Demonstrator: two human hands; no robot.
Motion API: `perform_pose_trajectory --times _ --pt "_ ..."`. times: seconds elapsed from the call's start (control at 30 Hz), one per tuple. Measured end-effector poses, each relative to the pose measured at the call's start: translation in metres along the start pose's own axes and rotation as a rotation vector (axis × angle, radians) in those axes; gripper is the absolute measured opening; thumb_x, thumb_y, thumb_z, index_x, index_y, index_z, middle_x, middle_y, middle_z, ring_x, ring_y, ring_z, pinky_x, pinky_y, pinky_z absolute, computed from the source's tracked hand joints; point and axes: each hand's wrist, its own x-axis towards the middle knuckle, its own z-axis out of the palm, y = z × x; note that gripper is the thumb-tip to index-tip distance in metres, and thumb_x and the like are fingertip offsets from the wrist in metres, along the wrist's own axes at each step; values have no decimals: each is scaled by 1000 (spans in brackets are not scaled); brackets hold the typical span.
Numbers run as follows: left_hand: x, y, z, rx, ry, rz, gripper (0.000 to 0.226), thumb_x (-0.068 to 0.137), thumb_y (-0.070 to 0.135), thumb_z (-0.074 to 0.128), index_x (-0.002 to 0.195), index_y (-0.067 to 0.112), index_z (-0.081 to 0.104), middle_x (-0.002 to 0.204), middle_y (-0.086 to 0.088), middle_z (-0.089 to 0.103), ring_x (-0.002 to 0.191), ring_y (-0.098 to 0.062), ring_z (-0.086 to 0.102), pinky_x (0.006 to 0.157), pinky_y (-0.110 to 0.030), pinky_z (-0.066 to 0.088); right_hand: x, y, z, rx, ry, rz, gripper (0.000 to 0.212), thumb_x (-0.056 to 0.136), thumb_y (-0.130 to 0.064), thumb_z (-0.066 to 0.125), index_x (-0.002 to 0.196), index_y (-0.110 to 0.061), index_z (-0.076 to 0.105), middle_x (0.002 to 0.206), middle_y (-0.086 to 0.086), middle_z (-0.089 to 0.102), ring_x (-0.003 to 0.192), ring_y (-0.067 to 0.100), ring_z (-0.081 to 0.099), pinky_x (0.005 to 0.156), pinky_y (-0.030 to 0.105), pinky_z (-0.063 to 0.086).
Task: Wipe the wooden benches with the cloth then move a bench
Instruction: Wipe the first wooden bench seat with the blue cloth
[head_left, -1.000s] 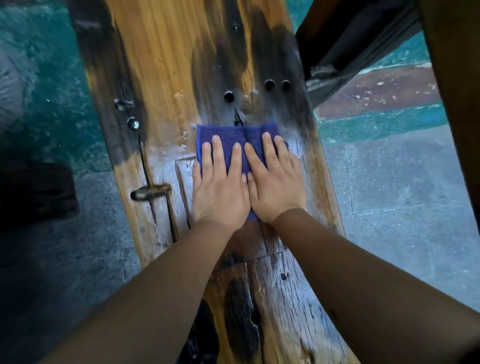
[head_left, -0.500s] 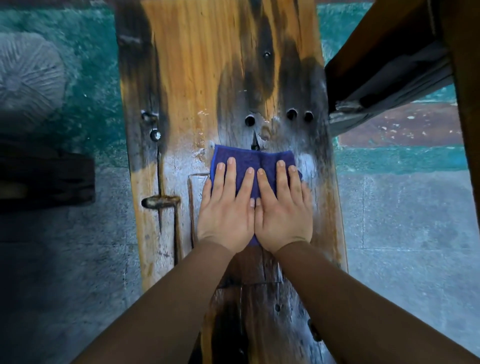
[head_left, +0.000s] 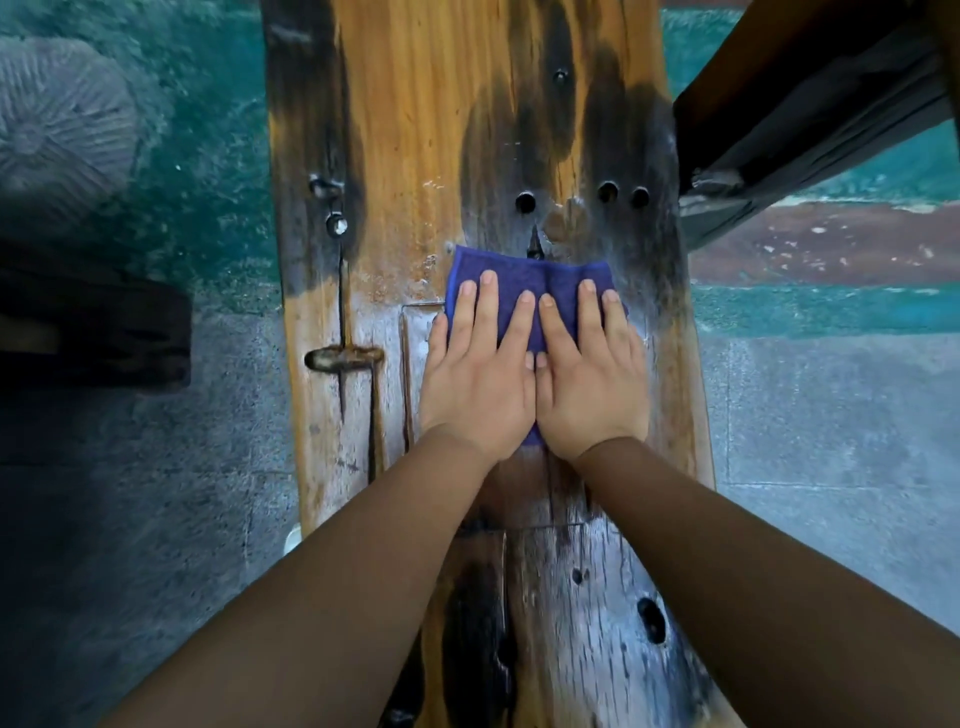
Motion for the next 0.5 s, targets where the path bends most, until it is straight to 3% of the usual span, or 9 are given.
perform_pose_trajectory --times 0.23,0.5 --pt "-34 -11 4 8 -9 -58 64 95 46 2 155 26 3 164 -13 -3 150 -28 -4 120 -47 5 -26 -18 5 -37 -20 -30 62 95 -46 22 154 -25 26 162 16 12 150 33 5 119 47 9" --pt "-213 -58 29 19 -47 -86 63 93 38 32 152 17 24 158 -19 17 145 -36 23 114 -49 20 -185 -79 56 -19 -150 -115 64 92 -44 41 151 -20 33 158 23 23 146 40 17 115 54 21"
